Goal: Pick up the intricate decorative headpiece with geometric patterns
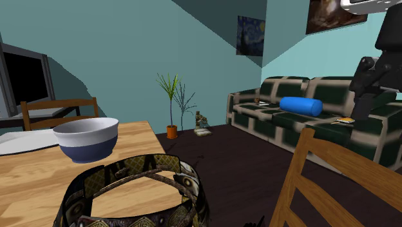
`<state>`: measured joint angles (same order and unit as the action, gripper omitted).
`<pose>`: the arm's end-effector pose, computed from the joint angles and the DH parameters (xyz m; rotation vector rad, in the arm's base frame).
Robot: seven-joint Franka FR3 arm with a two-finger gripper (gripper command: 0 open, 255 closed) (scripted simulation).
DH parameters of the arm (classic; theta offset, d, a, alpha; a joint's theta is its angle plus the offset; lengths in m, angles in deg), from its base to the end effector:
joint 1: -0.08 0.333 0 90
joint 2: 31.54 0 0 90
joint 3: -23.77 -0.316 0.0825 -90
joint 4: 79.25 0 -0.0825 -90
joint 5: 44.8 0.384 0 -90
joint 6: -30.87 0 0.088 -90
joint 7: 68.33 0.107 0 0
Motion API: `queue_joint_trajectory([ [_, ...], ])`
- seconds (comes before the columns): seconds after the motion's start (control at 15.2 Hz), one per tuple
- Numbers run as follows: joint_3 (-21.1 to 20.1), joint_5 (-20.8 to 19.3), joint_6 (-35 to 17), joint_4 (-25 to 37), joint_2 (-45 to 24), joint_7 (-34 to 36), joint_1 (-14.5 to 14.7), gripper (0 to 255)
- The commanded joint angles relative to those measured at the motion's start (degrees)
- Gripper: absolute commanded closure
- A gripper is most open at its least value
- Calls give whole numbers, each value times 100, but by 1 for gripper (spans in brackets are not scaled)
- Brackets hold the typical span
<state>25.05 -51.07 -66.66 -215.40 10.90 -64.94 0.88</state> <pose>0.3311 -0.0149 0.5788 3.0468 -0.0784 0.1055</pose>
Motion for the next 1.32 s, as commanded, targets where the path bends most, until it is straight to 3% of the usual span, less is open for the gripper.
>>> queue_joint_trajectory([
  [0.0,0,0,0,0,0,0,0,0],
  [0.66,111,131,-598,1715,-2435,-134,64,0],
  [1.25,159,341,-451,3940,-4626,-322,80,0],
])
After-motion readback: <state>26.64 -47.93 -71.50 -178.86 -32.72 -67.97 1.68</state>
